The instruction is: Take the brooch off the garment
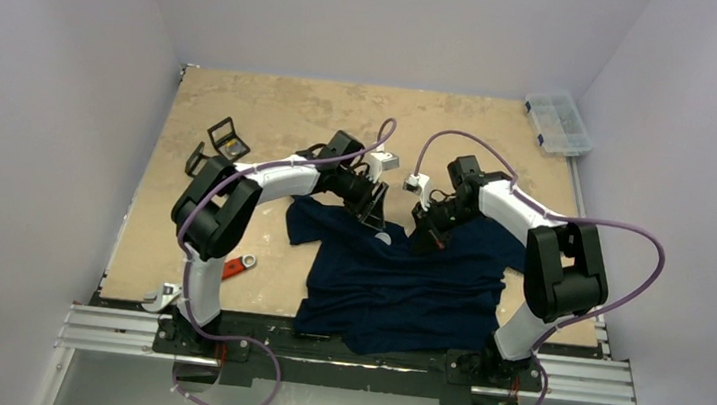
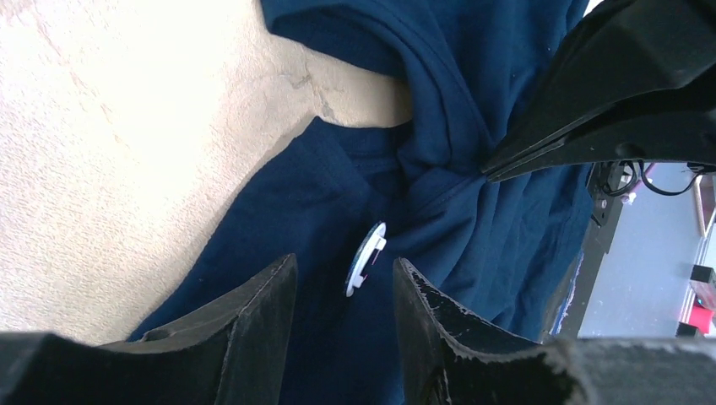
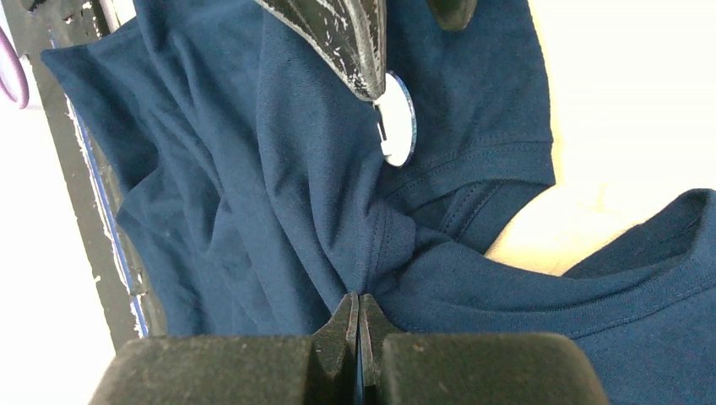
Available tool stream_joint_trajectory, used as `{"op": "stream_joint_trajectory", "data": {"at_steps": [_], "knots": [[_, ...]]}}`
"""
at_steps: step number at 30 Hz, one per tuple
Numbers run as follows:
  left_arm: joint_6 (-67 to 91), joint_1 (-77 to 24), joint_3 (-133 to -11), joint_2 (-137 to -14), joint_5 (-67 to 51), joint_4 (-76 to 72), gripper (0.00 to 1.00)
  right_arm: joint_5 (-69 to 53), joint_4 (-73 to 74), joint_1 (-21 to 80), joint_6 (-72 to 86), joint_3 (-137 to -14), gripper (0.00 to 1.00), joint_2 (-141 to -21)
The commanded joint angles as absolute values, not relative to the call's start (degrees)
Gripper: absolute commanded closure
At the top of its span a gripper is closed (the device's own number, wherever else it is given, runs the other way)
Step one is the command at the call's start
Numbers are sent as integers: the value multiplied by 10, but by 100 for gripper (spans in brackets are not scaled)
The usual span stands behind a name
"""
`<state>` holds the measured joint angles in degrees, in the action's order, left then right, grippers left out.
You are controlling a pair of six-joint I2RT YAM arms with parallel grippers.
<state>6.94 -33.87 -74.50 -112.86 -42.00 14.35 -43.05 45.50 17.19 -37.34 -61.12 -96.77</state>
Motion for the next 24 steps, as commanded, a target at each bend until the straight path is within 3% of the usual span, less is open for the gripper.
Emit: {"op": "stream_joint_trajectory", "data": {"at_steps": [1,7,13,17,19,24], "knots": [[68,-349,-766,-1133,-422,159,55,-450,455,173,-380,-616,100,-944],[67,-357,-781,-1152,-424,170,57,-452,454,174,-375,-614,100,-942],[64,-361,-792,-1166,-427,184,68,-452,456,173,-373,-617,100,-942],[67,-361,-790,-1162,-429,183,84,-455,457,173,-374,-619,100,-940],[72,-360,-789,-1155,-424,180,98,-457,458,173,-373,-620,99,-938],[126,-348,-746,-1091,-443,85,100,-469,463,172,-372,-622,91,-929]]}}
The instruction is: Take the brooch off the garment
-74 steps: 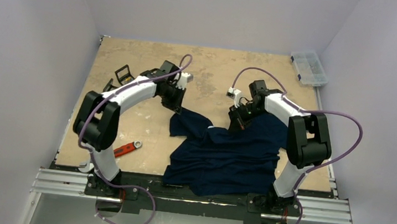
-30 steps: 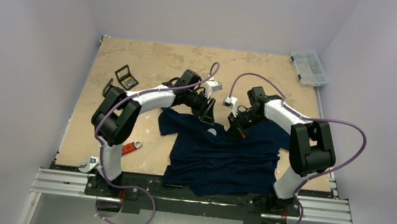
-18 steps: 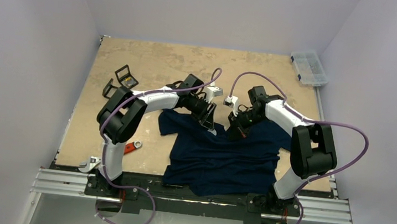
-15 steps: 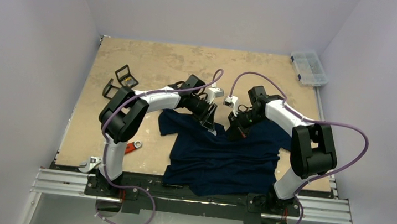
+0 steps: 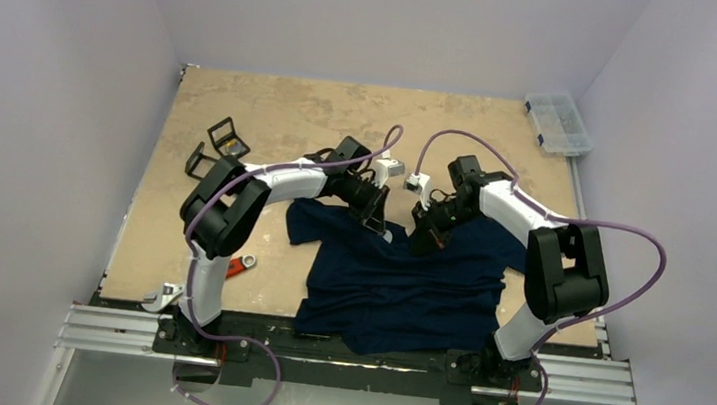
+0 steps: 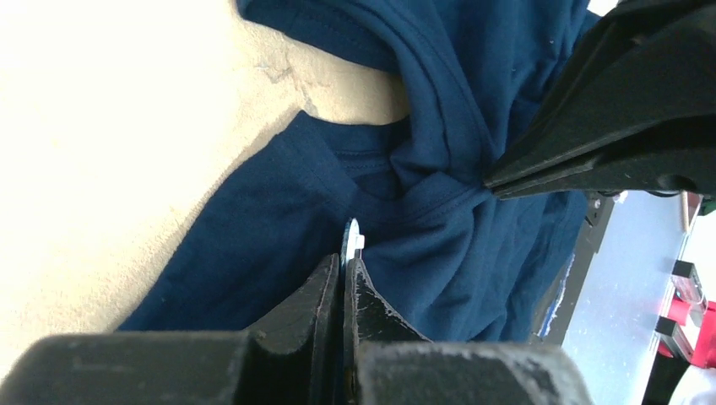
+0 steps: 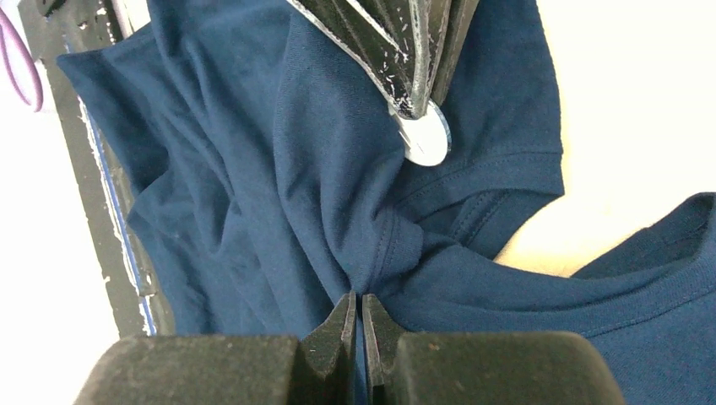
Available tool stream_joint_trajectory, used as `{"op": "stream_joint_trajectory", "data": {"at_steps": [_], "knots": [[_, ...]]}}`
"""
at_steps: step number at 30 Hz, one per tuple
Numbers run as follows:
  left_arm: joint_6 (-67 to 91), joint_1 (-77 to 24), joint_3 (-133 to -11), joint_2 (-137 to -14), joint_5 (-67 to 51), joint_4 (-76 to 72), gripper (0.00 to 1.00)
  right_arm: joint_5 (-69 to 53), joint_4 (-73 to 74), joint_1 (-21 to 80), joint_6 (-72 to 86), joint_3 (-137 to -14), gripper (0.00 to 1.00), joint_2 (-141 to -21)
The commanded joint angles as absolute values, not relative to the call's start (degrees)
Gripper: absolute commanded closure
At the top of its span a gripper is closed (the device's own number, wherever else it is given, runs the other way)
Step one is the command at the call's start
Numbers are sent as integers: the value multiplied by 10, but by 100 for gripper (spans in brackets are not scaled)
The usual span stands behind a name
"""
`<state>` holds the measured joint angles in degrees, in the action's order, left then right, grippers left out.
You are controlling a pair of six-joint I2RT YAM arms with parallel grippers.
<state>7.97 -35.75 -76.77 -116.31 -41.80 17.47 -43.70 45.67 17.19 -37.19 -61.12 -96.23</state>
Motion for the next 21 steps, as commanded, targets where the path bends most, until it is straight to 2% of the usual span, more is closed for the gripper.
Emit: {"op": "stream_joint_trajectory", "data": {"at_steps": [1,7,13,18,21], "knots": [[140,-346,-737,-1078,-443,60,100,-472,461,172,-371,-621,90,-924],[274,-328,-692,-1031,-445,-126,100,-514,430,171,-356,-607,88,-882],[357,-326,-690,-1027,-477,-209,100,-573,407,171,-348,-597,84,-827],[357,-325,-673,-1007,-496,-229,100,-618,405,122,-321,-606,77,-769],[353,-324,-665,-1000,-508,-241,100,-648,410,65,-304,-625,68,-761]]}}
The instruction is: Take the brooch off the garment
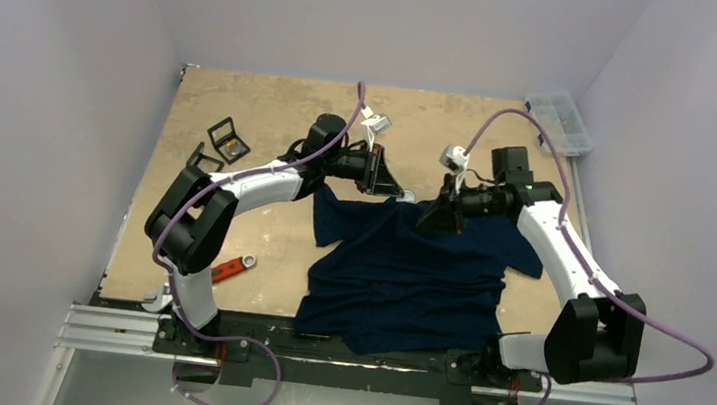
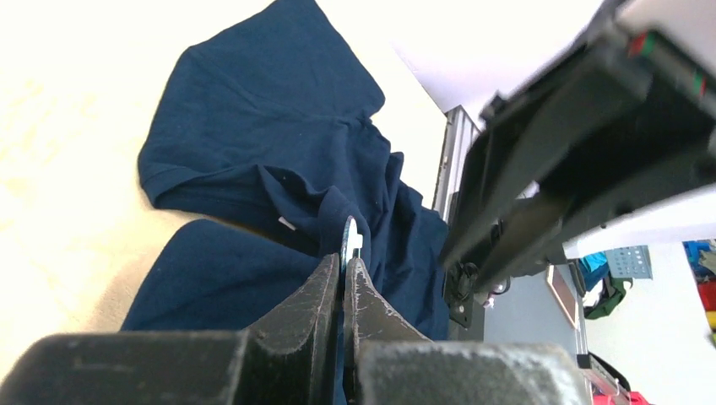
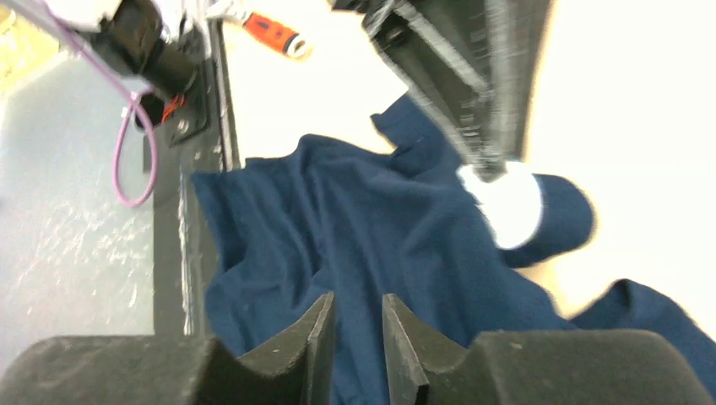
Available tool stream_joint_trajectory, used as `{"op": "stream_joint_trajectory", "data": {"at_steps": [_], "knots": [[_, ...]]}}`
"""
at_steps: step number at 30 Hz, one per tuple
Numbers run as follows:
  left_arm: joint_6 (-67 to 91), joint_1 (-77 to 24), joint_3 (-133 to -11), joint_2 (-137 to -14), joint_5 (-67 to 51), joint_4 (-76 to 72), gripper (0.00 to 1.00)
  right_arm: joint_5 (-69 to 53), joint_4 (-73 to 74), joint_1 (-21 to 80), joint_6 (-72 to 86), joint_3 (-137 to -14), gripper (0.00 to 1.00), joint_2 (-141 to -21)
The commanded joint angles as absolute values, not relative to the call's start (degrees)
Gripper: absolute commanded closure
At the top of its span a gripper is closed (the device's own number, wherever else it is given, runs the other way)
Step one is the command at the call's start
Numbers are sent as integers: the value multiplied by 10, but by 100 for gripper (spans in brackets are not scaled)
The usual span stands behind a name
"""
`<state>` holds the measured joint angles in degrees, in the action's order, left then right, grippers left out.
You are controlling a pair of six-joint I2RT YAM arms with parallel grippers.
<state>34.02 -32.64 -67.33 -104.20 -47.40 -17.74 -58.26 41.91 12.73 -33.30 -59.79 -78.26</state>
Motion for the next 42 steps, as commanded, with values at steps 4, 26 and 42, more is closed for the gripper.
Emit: {"op": "stream_joint_trajectory", "data": {"at_steps": [4,26,42], "knots": [[346,-325,-657,-995,-526,-260,100,-645,421,35,-309,-652,66,-789],[382,-326,-666,-1006,-531,-316,100,-679,199,85,-150,-570,69,-825],[438,-334,-645,-1019,-530,-363,100,-694,101,116,-47,-555,64,-787]]}}
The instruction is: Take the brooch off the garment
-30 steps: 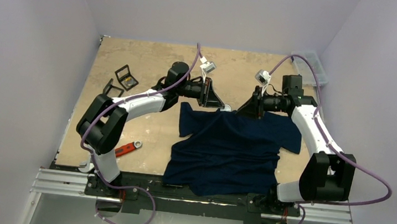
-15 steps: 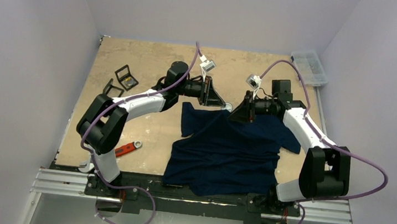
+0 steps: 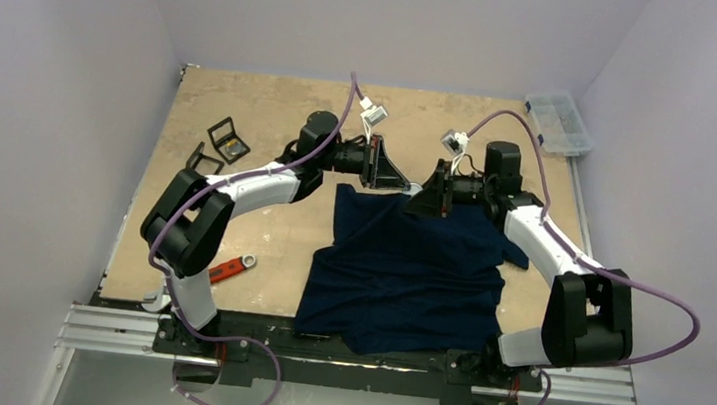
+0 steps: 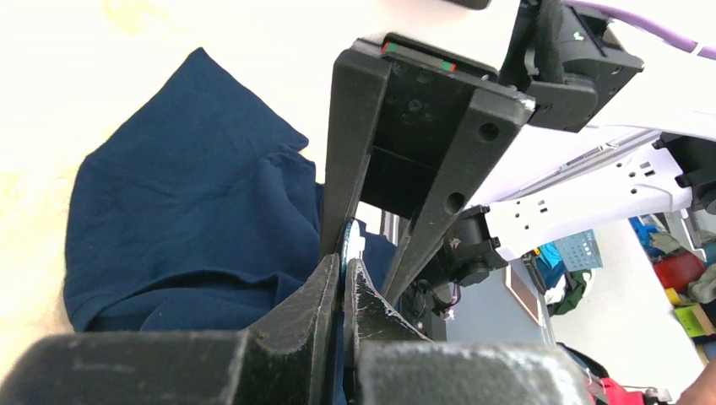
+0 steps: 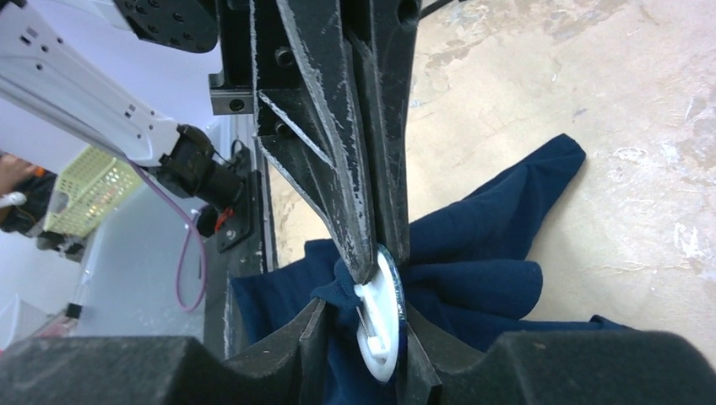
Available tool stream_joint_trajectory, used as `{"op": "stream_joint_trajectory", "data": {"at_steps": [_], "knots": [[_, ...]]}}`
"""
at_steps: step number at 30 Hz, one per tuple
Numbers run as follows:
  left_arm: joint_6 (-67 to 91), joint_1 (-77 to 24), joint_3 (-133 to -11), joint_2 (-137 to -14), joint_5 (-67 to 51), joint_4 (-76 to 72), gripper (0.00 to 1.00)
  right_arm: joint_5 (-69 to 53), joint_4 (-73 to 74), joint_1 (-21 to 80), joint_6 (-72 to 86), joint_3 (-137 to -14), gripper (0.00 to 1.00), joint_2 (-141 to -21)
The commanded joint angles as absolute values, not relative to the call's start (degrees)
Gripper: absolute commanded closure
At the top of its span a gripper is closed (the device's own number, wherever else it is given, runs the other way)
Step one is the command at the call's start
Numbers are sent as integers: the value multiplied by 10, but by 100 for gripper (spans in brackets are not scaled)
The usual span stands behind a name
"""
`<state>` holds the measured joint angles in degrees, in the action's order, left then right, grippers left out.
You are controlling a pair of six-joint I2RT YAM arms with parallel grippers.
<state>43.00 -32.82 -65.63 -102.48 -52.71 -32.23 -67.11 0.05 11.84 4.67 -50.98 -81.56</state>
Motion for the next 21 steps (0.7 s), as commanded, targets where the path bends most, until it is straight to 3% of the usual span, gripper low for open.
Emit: {"op": "stream_joint_trajectory", "data": {"at_steps": [1,5,11,21], "knots": [[438,-333,-644,-1018,-530,-363,100,-694,138,110,-78,-565,63,-787],[431,-332,-642,-1018,-537,-363,100,-696,274,74,-186,-597,55,-799],[428,-331,-644,-1020,-543,-365,100,-704,413,41,-314,-649,53,-836],[433,-332,-645,-1026,-546,-370,100,-726,332,42,-243,-643,59,-839]]}}
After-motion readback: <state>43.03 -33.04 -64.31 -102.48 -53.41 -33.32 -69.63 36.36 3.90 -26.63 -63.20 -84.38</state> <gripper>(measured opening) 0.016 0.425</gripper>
